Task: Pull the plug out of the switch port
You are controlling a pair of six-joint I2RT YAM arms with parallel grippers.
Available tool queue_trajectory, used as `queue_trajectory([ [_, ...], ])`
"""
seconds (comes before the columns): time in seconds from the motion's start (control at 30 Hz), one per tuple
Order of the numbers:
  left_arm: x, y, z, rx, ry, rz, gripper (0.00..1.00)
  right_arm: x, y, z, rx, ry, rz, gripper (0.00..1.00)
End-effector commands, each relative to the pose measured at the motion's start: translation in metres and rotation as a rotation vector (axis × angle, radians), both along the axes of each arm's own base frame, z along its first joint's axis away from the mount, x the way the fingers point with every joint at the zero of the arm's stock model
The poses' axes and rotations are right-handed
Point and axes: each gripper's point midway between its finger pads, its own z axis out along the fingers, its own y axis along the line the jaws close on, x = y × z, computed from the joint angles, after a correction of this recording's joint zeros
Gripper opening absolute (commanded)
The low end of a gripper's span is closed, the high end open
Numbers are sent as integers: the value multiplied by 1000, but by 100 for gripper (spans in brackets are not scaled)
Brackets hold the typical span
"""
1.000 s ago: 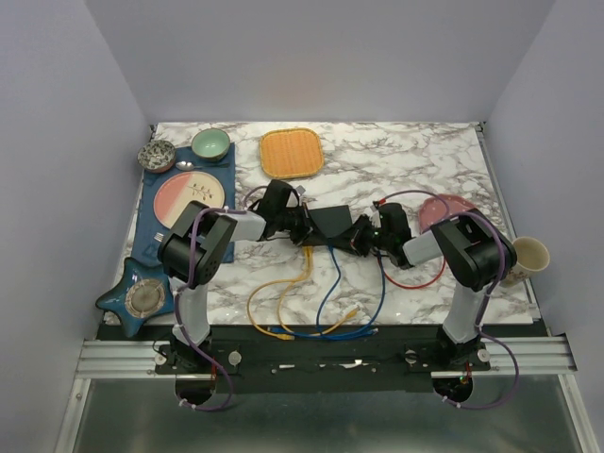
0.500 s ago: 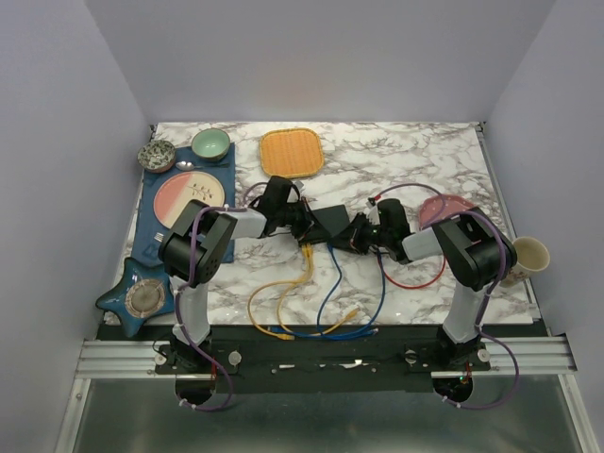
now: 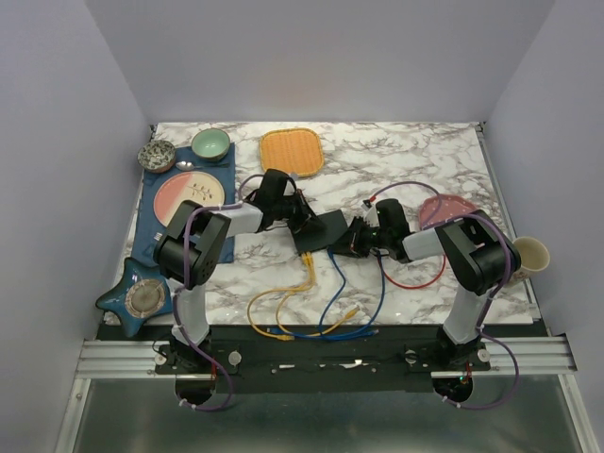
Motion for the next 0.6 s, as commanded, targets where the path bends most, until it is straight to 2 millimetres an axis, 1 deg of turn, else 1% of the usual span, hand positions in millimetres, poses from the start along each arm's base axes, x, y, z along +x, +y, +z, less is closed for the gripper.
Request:
queue_trajectory([
  [0.0,-38,5,5,57,-30,-103,0,-47,-17,-45,-135,189,46,1],
  [0.03,-47,7,-1,84,-15,-115,0,-45,-18,-46,-137,192,39,1],
  [0.07,-54,9,-3,101,-16,-126,0,-45,-17,-47,-134,192,39,1],
  [0.1,-57,9,-5,115,-38,-144,0,-45,-17,-47,-134,196,38,1],
  [0.13,-65,13,-12,146,-10,-152,0,-45,-17,-48,-135,198,36,1],
  [0.17,-72,12,-15,160,-6,-169,0,-43,-16,-48,-133,198,34,0],
  [0.23,-78,13,-20,183,5,-183,0,-42,-16,-47,-133,195,35,0],
  [0.3,-76,15,-23,209,9,-180,0,-39,-15,-44,-131,183,33,1],
  [0.33,-79,18,-26,232,18,-191,0,-39,-15,-44,-131,183,33,0],
  [0.37,-75,20,-29,259,17,-181,0,-38,-15,-41,-132,177,33,1],
  [0.43,-76,25,-34,300,35,-180,0,-35,-14,-39,-137,163,36,1],
  [0.5,-70,30,-42,345,37,-153,0,-35,-16,-37,-145,151,41,1],
  [0.57,-66,31,-49,355,59,-125,0,-37,-16,-38,-151,152,50,1],
])
